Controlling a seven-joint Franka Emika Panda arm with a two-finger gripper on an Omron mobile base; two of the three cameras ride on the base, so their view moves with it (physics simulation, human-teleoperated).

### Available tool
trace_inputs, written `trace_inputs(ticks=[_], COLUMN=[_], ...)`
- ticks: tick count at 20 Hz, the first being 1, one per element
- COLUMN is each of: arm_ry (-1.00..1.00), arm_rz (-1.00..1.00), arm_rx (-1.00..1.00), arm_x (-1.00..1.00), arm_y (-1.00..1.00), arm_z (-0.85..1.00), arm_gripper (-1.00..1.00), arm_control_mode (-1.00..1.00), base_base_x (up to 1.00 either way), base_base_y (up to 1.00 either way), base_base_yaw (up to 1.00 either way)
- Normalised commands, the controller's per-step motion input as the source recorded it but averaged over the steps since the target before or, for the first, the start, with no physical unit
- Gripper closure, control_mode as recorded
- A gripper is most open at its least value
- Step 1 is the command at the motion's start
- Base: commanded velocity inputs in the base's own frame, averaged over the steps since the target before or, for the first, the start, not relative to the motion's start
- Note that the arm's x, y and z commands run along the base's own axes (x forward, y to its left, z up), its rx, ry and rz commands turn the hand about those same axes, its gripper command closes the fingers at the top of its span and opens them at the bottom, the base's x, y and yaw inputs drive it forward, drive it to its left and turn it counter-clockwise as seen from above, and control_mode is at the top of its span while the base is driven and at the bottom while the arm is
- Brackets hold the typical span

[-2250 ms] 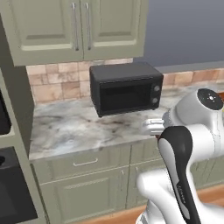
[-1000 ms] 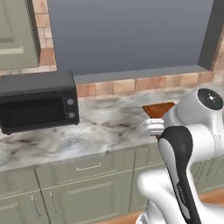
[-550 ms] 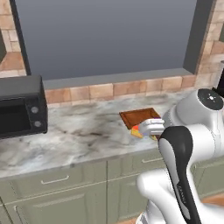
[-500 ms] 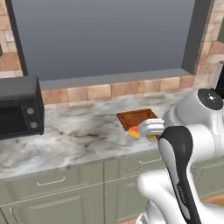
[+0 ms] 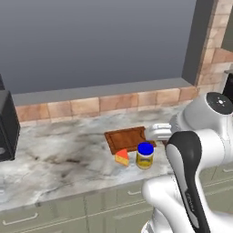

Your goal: Retrieve the reheated potato from the microwave, then place the potato, cheese, and condiment on the cutting board.

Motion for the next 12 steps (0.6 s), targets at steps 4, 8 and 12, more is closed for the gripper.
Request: trace_inputs(ticks=[4, 8, 12], arm_ry=[0.00, 0.00, 0.00], arm_rz=[0.00, 0.00, 0.00], arm_rx=[0.00, 0.00, 0.00], arm_x=[0.00, 0.00, 0.00], arm_y=[0.00, 0.00, 0.00], arm_z=[0.00, 0.00, 0.00], arm_gripper=[1.00, 1.00, 1.00], arm_control_mode=[1.00, 1.00, 1.00], base_base_x=[0.55, 0.47, 0.30], base_base_y=[-0.28, -0.27, -0.17], base_base_yaw=[0.00, 0.01, 0.07])
